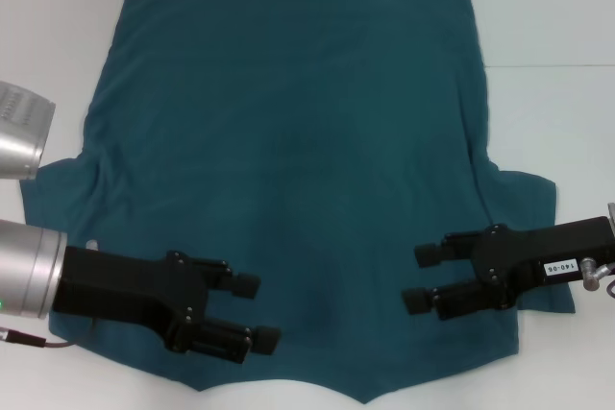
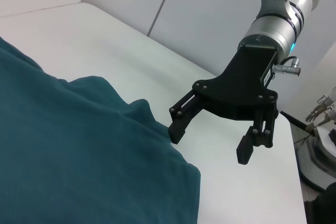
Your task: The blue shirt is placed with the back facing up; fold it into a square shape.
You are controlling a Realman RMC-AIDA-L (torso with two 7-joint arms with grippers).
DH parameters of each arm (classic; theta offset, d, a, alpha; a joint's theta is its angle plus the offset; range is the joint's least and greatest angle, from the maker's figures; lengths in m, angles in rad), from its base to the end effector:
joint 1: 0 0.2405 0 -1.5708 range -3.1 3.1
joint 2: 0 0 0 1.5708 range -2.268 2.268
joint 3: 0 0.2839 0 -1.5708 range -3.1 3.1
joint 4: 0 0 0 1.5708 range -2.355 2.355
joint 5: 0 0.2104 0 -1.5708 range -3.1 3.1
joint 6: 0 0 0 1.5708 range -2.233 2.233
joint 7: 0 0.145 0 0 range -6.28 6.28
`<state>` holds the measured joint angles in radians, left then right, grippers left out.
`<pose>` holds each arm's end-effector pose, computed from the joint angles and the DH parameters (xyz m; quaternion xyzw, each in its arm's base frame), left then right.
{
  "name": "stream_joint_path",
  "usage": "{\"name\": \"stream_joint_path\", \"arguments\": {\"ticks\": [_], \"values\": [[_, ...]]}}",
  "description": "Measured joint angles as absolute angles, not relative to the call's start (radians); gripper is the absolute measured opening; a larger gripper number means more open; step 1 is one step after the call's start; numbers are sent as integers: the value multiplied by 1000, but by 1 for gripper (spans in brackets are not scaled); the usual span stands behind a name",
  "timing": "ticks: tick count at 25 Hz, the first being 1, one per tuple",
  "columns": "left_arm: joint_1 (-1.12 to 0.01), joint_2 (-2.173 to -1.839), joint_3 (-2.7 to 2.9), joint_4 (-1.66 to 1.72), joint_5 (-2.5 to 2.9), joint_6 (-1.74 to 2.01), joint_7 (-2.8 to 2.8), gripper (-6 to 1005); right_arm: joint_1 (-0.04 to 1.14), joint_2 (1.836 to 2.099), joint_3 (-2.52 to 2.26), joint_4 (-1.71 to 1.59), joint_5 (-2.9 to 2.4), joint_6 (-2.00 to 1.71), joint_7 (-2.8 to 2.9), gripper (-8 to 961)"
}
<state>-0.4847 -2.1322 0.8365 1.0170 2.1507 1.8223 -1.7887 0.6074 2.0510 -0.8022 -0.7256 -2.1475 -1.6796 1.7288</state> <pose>-0.2493 0.3107 -0.0070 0.9541 0.2622 0.1443 0.0115 0.2596 0.3443 -0.0157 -0.9448 0.2907 0.1511 0.0007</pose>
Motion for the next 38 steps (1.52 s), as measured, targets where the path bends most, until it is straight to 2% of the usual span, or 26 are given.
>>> {"name": "stream_joint_path", "arguments": {"ticks": [17,21,29,35,38], "values": [[-478,-2132,815,1019,2151,1820,-1814,860,609,2051,-788,-726,-2145,-1675,1739,924],[-491,-2107,715,1010,2151,1778,-1971,860,626,2047,-705,-725,-2106,-1645,1852,924],[-486,-2066,463,988,2191,1699,-2272,860,687,1993,-661,-722,-2011,-1475,2219,924],[-472,-2051,313,937,2238,1658,-2344,860,776,1910,-687,-650,-2037,-1401,2376,923],[-459,-2049,265,920,2245,1628,-2361,860,806,1886,-687,-627,-2037,-1400,2391,923]]}}
